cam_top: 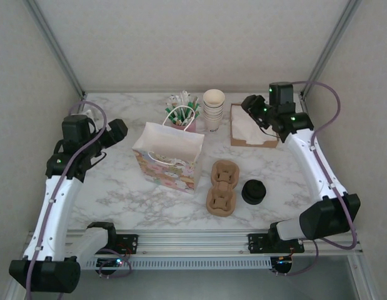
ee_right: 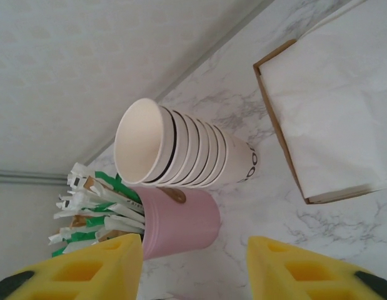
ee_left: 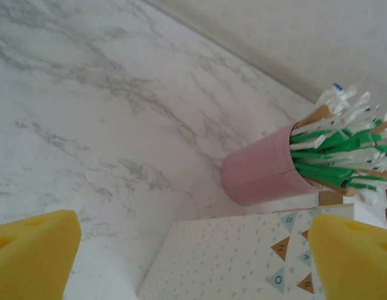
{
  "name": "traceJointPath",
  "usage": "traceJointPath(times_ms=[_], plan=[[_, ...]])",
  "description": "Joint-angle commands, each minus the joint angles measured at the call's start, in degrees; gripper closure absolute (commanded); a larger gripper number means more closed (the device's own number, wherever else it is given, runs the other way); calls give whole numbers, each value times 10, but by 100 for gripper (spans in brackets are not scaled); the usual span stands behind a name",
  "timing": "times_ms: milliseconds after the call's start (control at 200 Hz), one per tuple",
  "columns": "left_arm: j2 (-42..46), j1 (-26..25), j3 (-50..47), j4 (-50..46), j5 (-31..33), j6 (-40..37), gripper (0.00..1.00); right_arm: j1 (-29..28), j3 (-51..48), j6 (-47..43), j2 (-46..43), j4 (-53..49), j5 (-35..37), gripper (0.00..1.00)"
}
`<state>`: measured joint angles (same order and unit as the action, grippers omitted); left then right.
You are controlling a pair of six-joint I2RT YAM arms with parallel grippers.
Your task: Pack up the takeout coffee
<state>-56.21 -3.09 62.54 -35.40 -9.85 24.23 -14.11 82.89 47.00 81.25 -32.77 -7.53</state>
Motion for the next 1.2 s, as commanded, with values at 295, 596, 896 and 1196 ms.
traceJointPath(times_ms=[295, 596, 896, 1196], plan=[[-26, 2, 43, -61, -25, 24, 16, -46, 129, 8, 155, 20, 29, 58], [-32, -5, 29, -62, -7, 59, 19, -61, 185, 27, 233, 25, 32, 68], [-27, -9, 29, -70, 4, 69, 18, -65, 201, 29, 269, 25, 38, 75], [-33, -11, 35, -72, 15, 69, 18, -71, 216, 21, 283, 28, 46, 77]])
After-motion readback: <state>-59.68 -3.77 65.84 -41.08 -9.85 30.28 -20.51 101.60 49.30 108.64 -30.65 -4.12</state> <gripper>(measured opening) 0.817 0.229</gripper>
